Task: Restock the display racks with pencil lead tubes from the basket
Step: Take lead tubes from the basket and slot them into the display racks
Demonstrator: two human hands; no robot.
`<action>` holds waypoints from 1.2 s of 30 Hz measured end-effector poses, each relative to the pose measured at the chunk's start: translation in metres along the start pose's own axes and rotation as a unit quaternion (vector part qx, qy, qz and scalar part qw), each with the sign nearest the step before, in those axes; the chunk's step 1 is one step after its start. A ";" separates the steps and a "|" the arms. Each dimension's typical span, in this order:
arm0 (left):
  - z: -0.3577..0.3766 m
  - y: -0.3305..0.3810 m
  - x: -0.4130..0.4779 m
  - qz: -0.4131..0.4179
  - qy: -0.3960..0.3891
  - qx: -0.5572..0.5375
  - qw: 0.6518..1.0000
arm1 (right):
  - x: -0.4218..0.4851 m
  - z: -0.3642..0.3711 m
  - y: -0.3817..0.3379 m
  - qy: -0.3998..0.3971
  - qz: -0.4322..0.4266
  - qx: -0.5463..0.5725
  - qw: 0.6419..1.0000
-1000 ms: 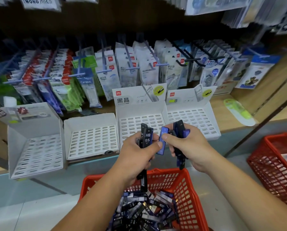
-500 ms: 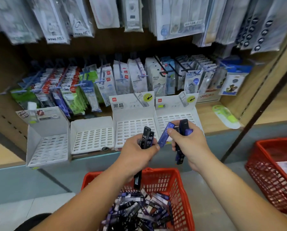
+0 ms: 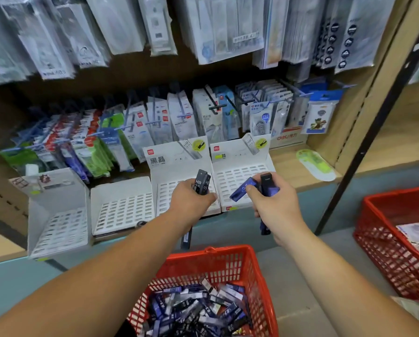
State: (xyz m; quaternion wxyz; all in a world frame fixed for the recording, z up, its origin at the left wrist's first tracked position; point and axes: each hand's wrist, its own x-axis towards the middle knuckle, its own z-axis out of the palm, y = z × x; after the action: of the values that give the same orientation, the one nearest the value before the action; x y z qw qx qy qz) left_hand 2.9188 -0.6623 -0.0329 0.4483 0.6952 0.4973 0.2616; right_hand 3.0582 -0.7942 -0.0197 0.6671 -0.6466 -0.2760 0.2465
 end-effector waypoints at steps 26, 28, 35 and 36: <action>0.018 -0.048 0.075 -0.104 -0.103 -0.261 0.954 | 0.146 0.070 0.034 -0.108 -0.143 -0.252 0.951; 0.015 -0.052 0.078 -0.098 -0.123 -0.264 0.952 | 0.152 0.069 0.043 -0.127 -0.153 -0.267 0.943; 0.014 -0.054 0.078 -0.085 -0.124 -0.258 0.954 | 0.165 0.069 0.057 -0.178 -0.194 -0.291 0.920; 0.014 -0.053 0.078 -0.083 -0.123 -0.258 0.955 | 0.166 0.070 0.057 -0.182 -0.201 -0.292 0.917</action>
State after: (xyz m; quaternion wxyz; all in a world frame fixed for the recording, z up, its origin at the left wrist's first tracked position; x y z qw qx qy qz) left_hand 2.9347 -0.5900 -0.0930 0.6903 0.5389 0.4101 0.2547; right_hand 3.1320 -0.6268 -0.0676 0.4223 -0.6876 -0.5763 0.1295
